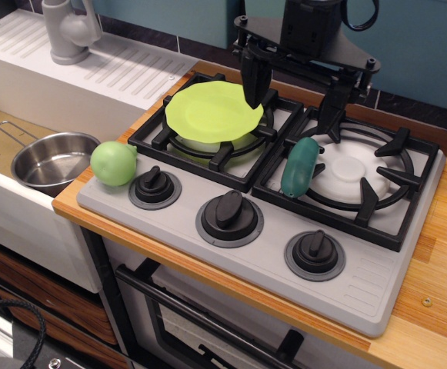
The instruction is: Put cucumber on plate and pear in pot or pan in sink
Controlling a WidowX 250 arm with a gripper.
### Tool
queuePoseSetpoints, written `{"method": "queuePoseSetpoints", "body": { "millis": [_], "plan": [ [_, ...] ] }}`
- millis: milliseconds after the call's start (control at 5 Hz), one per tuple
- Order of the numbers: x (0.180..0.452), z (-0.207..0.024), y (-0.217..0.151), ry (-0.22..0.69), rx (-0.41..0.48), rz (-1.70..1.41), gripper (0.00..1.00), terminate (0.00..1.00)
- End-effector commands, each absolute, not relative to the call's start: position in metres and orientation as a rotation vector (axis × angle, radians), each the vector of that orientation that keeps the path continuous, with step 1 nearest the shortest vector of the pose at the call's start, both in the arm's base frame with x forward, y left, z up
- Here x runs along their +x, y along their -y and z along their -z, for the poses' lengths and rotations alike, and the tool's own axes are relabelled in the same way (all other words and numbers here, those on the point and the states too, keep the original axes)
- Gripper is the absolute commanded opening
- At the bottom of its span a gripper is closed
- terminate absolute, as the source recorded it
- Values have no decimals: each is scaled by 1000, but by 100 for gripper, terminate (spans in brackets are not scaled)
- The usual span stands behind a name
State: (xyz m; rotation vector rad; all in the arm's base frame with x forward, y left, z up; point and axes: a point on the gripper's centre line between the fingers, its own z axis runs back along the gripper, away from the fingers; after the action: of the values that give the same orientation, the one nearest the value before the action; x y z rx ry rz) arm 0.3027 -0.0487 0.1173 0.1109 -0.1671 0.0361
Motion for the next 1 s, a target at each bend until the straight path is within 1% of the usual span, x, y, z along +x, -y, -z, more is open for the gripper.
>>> {"method": "queuePoseSetpoints", "body": {
  "millis": [0,400,800],
  "plan": [
    [303,-117,49,167,111,-36,100,0],
    [309,-90,48,226,71,-43,100,0],
    [310,-74,44,263,60,-25,100,0]
  ]
}}
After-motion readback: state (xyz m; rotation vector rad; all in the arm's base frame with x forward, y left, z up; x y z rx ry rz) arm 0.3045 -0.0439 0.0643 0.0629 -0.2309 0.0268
